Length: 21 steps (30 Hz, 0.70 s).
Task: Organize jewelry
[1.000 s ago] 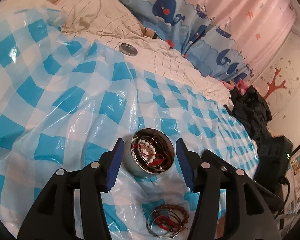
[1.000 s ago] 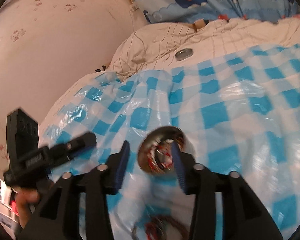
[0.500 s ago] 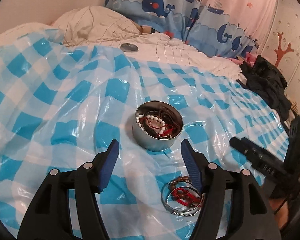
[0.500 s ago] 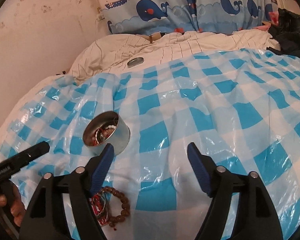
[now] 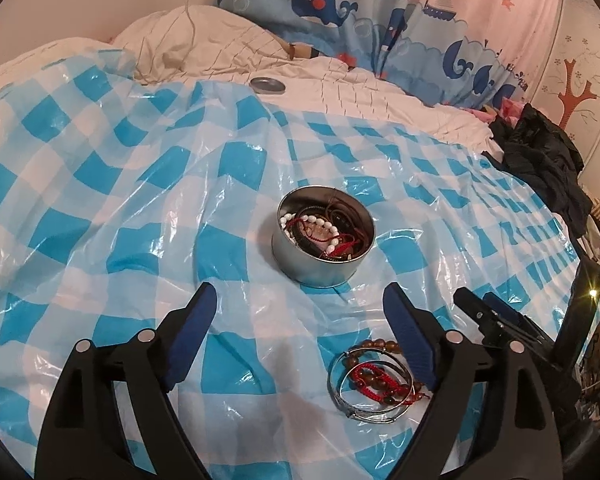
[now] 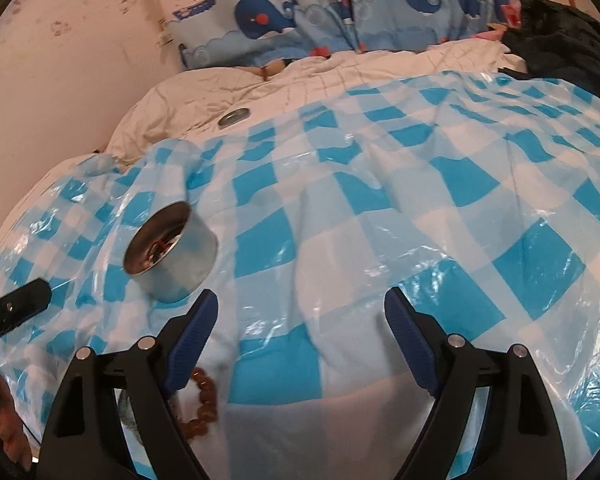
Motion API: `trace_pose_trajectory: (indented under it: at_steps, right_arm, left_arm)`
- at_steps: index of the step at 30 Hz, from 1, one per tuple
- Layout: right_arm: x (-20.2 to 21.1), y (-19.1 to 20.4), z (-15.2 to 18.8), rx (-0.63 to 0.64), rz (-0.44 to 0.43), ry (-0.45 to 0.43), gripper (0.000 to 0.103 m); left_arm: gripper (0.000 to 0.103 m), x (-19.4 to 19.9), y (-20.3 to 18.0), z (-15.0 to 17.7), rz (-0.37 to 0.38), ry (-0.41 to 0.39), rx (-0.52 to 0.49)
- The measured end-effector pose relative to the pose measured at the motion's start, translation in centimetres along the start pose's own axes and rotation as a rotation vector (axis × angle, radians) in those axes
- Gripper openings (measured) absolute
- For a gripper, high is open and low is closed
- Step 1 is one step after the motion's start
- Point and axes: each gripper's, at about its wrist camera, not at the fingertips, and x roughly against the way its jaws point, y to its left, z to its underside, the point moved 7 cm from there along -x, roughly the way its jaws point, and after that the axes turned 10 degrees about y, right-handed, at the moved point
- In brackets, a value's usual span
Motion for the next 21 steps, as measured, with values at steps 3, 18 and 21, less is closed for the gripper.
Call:
trace_pose_trajectory:
  at_steps: [3,18,21]
  right_arm:
    - [-0.7,-0.8,0.2,-0.032,0.006,0.011,0.083]
    - [-1.8,-0.7,0.6,-0.020,0.030,0.026,0.087]
    - [-1.8,-0.6,0.7,-0.019,0.032,0.025,0.087]
  left_arm:
    - [0.082,-0.4,-0.3,0.0,0.000,0.008,-0.008]
    - [0.084,-0.9,-1.4,0.0,0.003,0.020,-0.035]
    - [0.084,-0.9,-1.5,0.1,0.003,0.022,-0.037]
